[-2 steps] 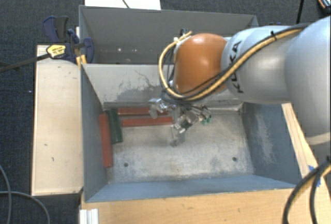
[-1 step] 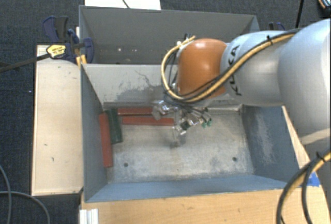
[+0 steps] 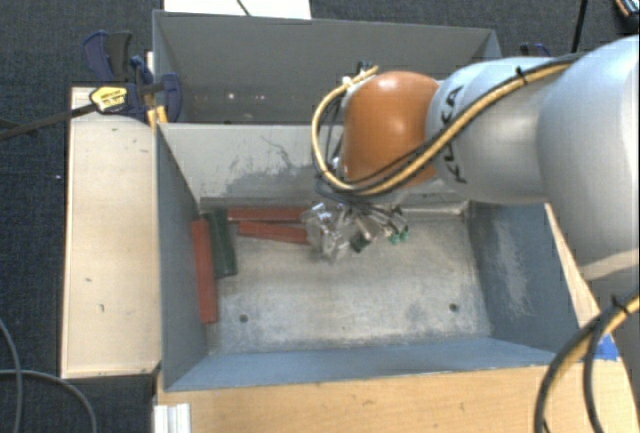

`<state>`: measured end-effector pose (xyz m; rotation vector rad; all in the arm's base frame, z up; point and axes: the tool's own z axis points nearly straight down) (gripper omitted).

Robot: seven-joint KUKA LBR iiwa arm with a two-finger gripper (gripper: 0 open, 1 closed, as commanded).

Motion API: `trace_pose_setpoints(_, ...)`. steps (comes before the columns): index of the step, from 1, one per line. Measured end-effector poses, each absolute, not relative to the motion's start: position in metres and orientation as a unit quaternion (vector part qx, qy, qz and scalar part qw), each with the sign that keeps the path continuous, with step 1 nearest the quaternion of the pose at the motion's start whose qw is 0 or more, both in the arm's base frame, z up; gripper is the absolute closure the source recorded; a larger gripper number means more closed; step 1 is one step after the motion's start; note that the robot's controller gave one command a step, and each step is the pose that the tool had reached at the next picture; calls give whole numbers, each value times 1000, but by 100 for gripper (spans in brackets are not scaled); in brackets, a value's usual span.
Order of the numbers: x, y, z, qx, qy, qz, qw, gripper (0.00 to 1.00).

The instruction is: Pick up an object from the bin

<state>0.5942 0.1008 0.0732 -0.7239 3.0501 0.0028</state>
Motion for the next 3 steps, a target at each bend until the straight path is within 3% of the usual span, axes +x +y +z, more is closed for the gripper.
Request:
trace_pose_setpoints(1, 592, 100, 71, -230, 973, 1, 1, 0)
trace_pose_setpoints(2, 594, 101, 73, -228, 974, 1, 3, 100)
trace_pose_setpoints(3, 588, 188, 89, -148, 989, 3, 3, 100)
